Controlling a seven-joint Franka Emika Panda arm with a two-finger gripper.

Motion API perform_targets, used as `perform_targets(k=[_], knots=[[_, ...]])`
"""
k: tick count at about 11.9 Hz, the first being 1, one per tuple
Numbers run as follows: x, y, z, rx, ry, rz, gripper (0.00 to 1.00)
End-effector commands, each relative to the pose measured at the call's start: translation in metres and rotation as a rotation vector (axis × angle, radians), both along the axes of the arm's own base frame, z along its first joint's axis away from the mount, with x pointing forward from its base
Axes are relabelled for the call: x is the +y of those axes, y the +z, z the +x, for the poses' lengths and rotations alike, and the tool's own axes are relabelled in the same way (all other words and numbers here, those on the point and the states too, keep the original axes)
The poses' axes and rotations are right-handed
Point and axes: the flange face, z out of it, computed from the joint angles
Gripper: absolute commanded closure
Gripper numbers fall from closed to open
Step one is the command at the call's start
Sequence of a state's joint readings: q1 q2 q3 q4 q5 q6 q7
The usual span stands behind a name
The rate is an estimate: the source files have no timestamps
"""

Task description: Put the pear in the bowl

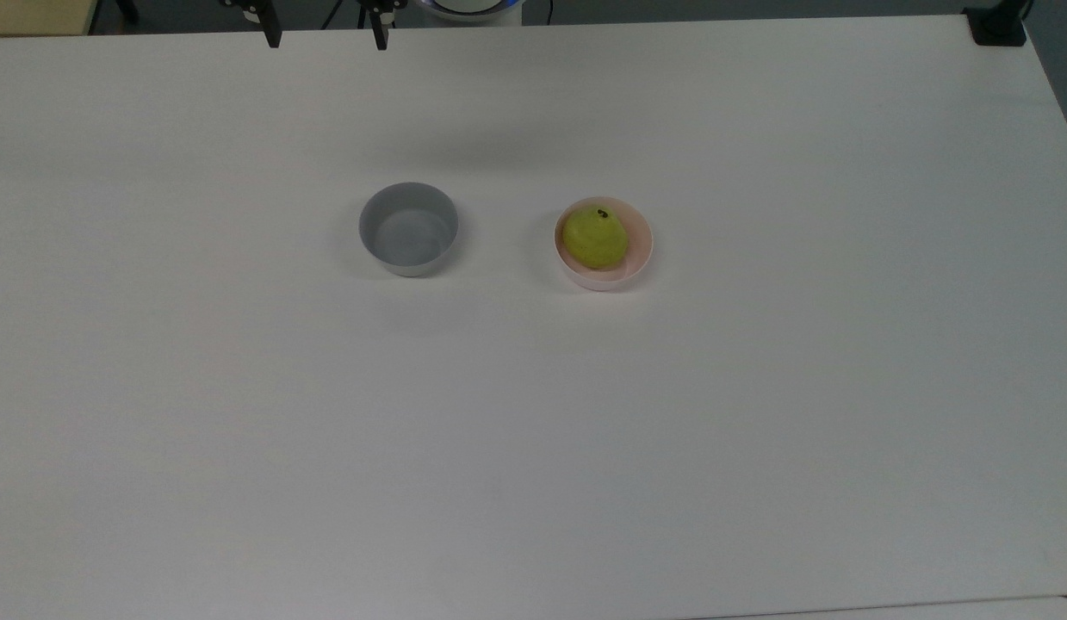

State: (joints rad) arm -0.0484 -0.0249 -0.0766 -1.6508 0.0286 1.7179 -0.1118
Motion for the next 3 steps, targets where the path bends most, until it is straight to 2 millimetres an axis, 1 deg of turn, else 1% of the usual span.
perform_targets(k=[1, 3], knots=[[0.0032, 0.0054, 0.0033, -0.007, 0.018, -0.008, 0.00], [0.0052, 0.0030, 0.0039, -0.002, 0.026, -0.014, 0.00]])
